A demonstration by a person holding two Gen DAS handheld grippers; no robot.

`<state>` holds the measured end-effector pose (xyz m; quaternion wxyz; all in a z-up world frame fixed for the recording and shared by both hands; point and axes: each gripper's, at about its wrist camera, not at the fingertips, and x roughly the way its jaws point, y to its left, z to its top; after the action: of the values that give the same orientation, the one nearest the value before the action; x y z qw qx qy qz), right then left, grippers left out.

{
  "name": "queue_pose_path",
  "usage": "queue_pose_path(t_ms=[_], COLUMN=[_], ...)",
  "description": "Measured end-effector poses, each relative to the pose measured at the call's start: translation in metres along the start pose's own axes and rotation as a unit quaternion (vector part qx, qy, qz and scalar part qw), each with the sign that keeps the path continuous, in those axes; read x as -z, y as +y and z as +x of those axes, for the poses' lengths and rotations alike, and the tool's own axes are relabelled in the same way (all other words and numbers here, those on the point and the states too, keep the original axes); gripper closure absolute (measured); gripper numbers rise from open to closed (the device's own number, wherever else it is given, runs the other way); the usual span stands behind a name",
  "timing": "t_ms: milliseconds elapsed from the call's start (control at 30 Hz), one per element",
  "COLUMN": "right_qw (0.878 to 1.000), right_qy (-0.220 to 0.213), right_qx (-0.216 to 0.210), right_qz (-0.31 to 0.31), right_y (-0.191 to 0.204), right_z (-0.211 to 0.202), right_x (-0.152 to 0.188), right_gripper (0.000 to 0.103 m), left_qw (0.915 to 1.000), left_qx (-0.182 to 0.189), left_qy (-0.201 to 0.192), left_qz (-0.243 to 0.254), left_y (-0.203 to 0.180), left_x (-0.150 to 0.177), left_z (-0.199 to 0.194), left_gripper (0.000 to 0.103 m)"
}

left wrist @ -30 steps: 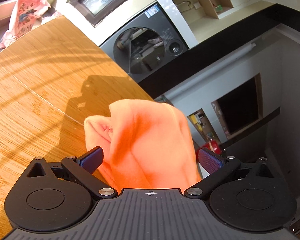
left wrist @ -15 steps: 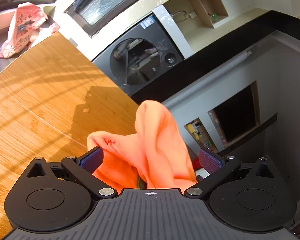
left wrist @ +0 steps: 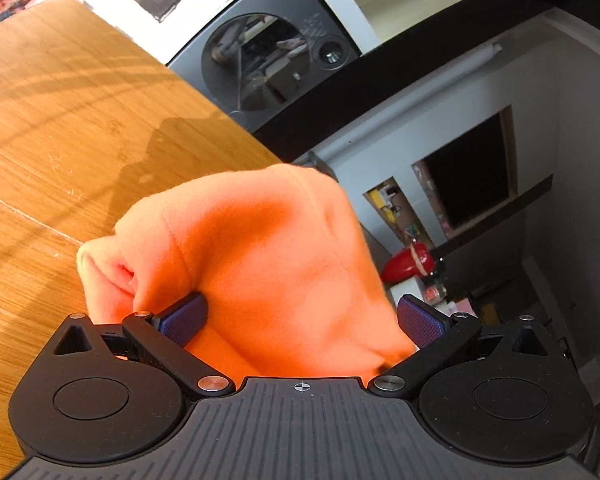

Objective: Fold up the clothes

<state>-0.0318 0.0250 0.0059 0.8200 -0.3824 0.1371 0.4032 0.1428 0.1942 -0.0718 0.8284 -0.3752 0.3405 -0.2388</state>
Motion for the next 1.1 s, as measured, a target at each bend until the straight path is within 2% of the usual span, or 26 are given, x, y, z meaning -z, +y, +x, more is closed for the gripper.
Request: queue_pose_path(t_ms=[33,133,200,300,367,400,433,500,600,800,933,1033,1100], right_qw=[0.999,0.985,0.969,0.951,0.943,0.941,0.939,0.933,0.932,0.957,0.969,0.96,0.925], right_qy=[-0.015,-0.049,-0.055,-0.023,0.012,0.05,0.084,0.108,0.116,0.087,0.07,0.081,0.083], right_qx=[-0.006,-0.001,0.015,0.034,0.035,0.038,0.038,0.035,0.038,0.011,0.0,0.041,0.016], right_qz=[0.04,0.168,0.24,0.306,0.33,0.331,0.331,0.342,0.342,0.276,0.235,0.265,0.371], right_y=[-0.017,-0.079,-0.121,-0.164,-0.181,-0.184,-0.18,-0.167,-0.164,-0.134,-0.113,-0.088,-0.096], right_z=[-0.01,-0.021,-0.012,0.03,0.065,0.089,0.107,0.131,0.134,0.08,0.048,0.055,0.06], right_x=[-0.004,-0.01,-0.011,0.001,0.012,0.024,0.035,0.055,0.06,0.057,0.057,0.077,0.086], right_gripper=[0.017,0.0,0.0,0.0,0.0,0.0,0.0,0.0,0.0,0.0,0.0,0.0,0.0], left_qw=[1.0,1.0,0.9999,0.9998,0.9997,0.9996,0.9995,0.9995,0.9996,0.9997,0.9998,0.9999,0.9999], left_qx=[0.001,0.001,0.0,-0.006,-0.008,-0.009,-0.009,-0.008,-0.003,0.006,0.011,0.0,-0.013], left_qy=[0.001,0.006,0.006,0.007,0.009,0.01,0.01,0.012,0.016,0.015,0.016,0.013,0.002], left_qz=[0.002,0.005,0.011,0.018,0.022,0.025,0.027,0.029,0.025,0.017,0.005,-0.002,0.002], left_y=[0.002,0.006,0.007,0.006,0.005,0.005,0.005,0.006,0.008,0.012,0.015,0.014,0.011], left_x=[0.004,0.011,0.012,0.012,0.012,0.013,0.013,0.013,0.01,0.009,0.002,-0.009,-0.016], left_z=[0.0,-0.001,-0.002,-0.001,-0.001,-0.001,-0.001,-0.002,-0.001,-0.001,0.004,0.008,0.003], left_gripper=[0.0,0.0,0.0,0.0,0.0,0.0,0.0,0.0,0.0,0.0,0.0,0.0,0.0])
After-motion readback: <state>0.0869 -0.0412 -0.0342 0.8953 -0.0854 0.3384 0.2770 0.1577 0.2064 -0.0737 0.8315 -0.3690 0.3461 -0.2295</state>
